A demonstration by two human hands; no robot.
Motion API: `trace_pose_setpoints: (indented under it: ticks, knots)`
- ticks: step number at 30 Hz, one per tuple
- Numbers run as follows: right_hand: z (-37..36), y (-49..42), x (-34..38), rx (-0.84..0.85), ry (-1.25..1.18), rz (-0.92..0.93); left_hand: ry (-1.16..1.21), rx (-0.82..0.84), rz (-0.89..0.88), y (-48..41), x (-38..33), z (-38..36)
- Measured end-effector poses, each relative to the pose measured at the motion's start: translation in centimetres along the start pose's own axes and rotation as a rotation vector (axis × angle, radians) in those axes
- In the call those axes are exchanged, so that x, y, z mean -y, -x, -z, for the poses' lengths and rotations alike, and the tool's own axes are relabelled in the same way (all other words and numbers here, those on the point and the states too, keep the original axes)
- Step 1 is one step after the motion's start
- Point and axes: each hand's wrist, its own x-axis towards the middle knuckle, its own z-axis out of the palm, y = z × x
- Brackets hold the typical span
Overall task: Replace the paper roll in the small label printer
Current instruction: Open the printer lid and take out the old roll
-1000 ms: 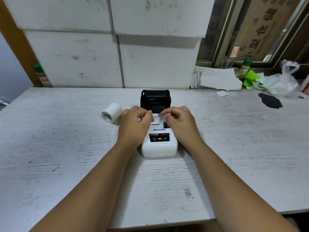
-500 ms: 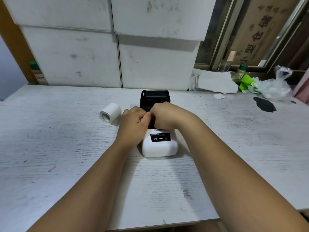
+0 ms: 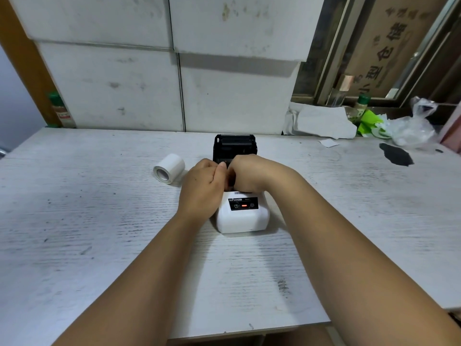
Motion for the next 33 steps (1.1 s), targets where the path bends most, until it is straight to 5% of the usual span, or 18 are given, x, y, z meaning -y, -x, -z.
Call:
trace_pose_setpoints:
  ticks: [7,19,27,33]
  knots:
    - [-0.4,0.3,-0.9,-0.019,-0.097,0.091,-0.044,-0.025,-0.012,0.2,-0.5,0.2]
    - [-3.4,1.5,-2.8,-0.481,-0.567,0.131,0.003,-0.034,-0.003,0.1,-0.2,-0.1]
    - [-4.6,2.0,-4.0,-0.743,-1.183,0.035,0.06,0.045,-0.005,-0.1,0.0,-0.2]
    - [-4.6,1.8,-6.2,-0.866,-1.249,-0.175,0.175,0.143,0.025,-0.1,-0.1,-0.2]
